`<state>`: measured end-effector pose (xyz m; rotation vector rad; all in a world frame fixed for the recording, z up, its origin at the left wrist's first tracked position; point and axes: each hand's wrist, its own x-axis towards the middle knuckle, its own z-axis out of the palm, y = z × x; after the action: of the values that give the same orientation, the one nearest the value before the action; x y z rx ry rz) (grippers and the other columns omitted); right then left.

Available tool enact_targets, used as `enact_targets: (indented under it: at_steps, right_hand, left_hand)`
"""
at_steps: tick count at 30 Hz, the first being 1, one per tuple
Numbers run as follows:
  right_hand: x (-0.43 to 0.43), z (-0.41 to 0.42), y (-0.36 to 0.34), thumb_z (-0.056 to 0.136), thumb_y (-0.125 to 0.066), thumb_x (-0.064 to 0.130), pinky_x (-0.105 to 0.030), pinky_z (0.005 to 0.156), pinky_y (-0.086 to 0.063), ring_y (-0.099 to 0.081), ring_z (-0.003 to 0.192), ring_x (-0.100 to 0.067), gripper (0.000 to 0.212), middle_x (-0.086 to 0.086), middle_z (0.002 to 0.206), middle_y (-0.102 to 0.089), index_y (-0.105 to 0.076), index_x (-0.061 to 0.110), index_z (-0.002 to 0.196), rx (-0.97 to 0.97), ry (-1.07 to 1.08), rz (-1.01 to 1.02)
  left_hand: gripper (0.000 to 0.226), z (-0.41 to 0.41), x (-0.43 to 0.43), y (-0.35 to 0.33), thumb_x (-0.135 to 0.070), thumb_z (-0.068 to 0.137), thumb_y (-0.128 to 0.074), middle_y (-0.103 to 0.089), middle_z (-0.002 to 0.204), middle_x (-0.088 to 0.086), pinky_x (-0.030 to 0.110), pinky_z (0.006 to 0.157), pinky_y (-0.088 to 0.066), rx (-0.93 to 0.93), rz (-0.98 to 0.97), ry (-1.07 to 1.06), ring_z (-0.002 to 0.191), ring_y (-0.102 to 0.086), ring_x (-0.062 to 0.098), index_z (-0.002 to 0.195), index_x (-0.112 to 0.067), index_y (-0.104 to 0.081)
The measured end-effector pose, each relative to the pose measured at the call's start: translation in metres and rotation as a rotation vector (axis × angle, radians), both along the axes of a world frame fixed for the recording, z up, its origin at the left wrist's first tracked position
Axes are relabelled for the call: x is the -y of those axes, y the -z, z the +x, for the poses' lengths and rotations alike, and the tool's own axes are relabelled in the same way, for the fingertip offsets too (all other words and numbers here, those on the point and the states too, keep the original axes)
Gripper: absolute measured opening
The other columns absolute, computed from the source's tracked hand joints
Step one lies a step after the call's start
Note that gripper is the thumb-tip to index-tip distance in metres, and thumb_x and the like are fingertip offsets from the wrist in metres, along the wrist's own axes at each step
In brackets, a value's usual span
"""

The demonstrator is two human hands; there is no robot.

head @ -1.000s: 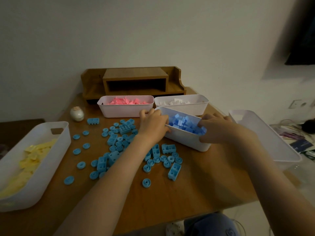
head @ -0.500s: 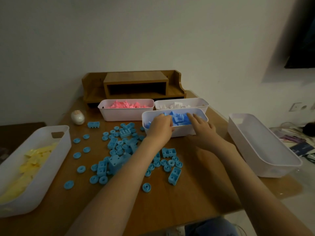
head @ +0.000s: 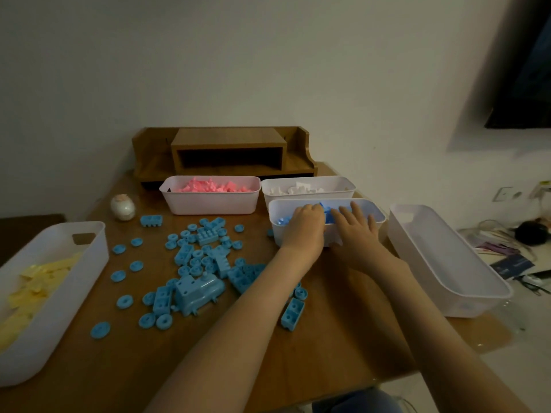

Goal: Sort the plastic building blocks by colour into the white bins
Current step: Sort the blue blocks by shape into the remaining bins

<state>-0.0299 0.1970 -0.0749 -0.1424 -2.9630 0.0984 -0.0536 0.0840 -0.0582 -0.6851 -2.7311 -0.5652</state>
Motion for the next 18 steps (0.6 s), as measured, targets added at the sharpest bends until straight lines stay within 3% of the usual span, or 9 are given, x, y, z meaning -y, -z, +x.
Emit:
enact_targets:
  at_steps: [5, 8, 13, 18]
  right_hand:
    - [0.005, -0.007, 0.009, 0.095, -0.046, 0.032, -0.052, 0.111, 0.014, 0.021, 0.142, -0.025, 0.077, -0.007, 0.157, 0.016, 0.008, 0.026, 0.149, -0.059, -0.013, -0.030]
    - [0.004, -0.004, 0.009, 0.094, -0.047, 0.035, -0.051, 0.112, 0.013, 0.019, 0.143, -0.025, 0.080, -0.007, 0.157, 0.017, 0.011, 0.028, 0.148, -0.090, -0.013, -0.069]
    - [-0.005, 0.007, 0.006, 0.092, -0.050, 0.032, -0.050, 0.115, -0.002, 0.000, 0.145, -0.027, 0.074, -0.005, 0.158, 0.001, -0.004, 0.028, 0.148, -0.102, 0.045, -0.113]
    - [-0.010, 0.010, 0.004, 0.091, -0.050, 0.027, -0.048, 0.115, -0.005, -0.004, 0.145, -0.025, 0.061, -0.005, 0.156, -0.010, -0.020, 0.023, 0.145, -0.145, 0.050, -0.096]
  left_hand:
    - [0.030, -0.006, 0.000, 0.000, -0.014, 0.098, -0.045, -0.052, 0.127, 0.010, 0.036, 0.098, -0.037, -0.086, -0.047, -0.125, 0.120, -0.045, 0.026, 0.127, -0.009, -0.046]
    - [0.037, -0.003, 0.002, 0.004, -0.010, 0.096, -0.045, -0.049, 0.130, 0.010, 0.037, 0.099, -0.035, -0.105, -0.043, -0.134, 0.122, -0.043, 0.027, 0.133, -0.012, -0.041]
    - [0.030, -0.001, 0.002, 0.000, -0.010, 0.096, -0.046, -0.052, 0.122, 0.010, 0.037, 0.094, -0.038, -0.061, -0.072, -0.078, 0.116, -0.045, 0.028, 0.125, -0.011, -0.050]
    - [0.033, 0.008, -0.013, 0.003, -0.014, 0.095, -0.048, -0.051, 0.123, 0.009, 0.036, 0.095, -0.039, -0.118, -0.046, 0.022, 0.116, -0.045, 0.026, 0.128, -0.010, -0.048]
